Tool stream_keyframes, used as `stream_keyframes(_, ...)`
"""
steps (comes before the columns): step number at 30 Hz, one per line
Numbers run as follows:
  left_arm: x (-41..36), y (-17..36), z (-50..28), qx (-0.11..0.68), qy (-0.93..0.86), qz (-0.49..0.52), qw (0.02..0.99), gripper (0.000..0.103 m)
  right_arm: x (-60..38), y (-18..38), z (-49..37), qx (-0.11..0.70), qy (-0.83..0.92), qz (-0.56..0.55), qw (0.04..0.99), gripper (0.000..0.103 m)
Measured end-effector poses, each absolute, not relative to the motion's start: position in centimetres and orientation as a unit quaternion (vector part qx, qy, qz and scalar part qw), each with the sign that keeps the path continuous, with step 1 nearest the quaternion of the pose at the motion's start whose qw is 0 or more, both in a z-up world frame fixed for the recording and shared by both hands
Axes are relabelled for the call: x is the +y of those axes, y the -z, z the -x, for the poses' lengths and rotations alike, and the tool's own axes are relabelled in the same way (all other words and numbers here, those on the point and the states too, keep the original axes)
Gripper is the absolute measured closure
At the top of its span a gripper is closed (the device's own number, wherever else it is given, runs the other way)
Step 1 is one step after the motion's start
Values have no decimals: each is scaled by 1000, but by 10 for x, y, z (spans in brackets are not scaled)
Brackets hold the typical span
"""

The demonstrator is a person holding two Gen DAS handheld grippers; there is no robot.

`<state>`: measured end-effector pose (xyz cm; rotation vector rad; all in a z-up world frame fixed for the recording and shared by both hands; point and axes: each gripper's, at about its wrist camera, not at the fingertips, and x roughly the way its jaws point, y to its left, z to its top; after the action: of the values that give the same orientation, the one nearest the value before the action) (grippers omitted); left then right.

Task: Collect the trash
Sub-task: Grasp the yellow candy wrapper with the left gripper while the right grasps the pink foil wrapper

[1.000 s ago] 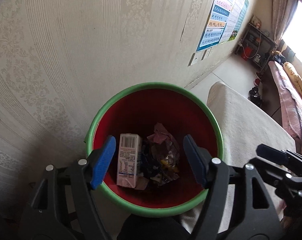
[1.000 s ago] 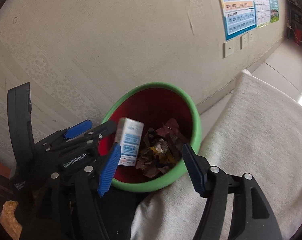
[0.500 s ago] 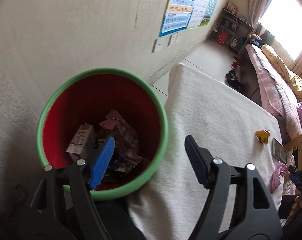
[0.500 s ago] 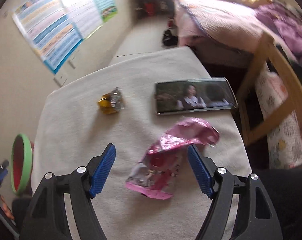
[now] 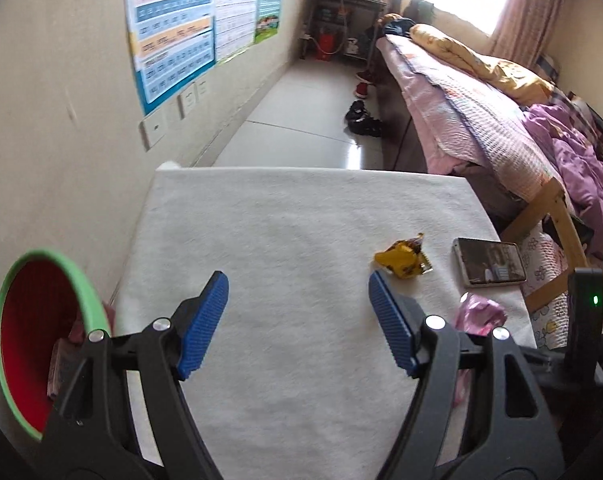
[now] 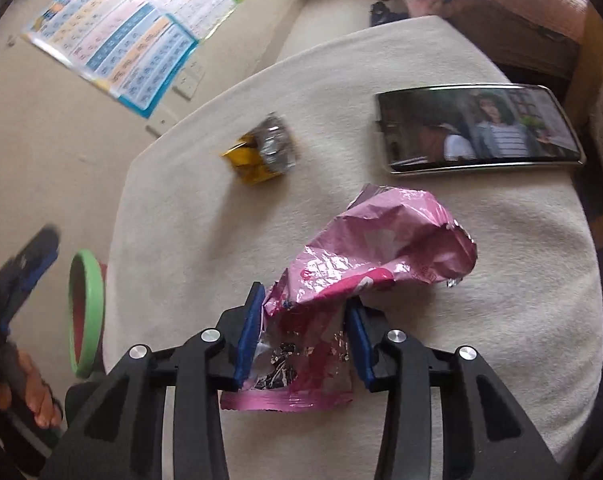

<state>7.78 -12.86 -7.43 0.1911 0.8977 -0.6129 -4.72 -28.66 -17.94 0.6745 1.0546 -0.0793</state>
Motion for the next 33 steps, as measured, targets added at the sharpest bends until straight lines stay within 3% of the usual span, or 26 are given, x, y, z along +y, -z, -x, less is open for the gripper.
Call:
stream_keyframes(6, -211, 92, -104, 426, 357, -130, 821, 33, -228, 149, 46, 473, -92, -280, 831, 65)
stream_keyframes(13, -269, 150, -99, 464, 412, -207, 756, 34, -235, 133, 54, 451, -96, -289, 839, 66)
stream_keyframes(15, -277, 163, -101, 481, 412, -222, 741, 44, -235, 134, 54, 455, -92, -284, 839, 66)
stream_keyframes(17, -283, 176, -102, 498, 403, -244, 728, 61, -233, 134, 52, 456, -94, -286, 837, 66)
stream_keyframes(18, -283, 180, -102, 501, 397, -251, 727, 63, -234, 135, 52, 457, -94, -286, 837, 66)
stream_keyframes(23, -265, 172, -107, 493, 376, -227, 751, 72, -235, 135, 40, 460, -91, -291, 834, 66)
stream_keyframes(33, -137, 134, -111, 474, 252, -140, 832, 73, -230, 142, 36, 478, -57, -231, 845, 66)
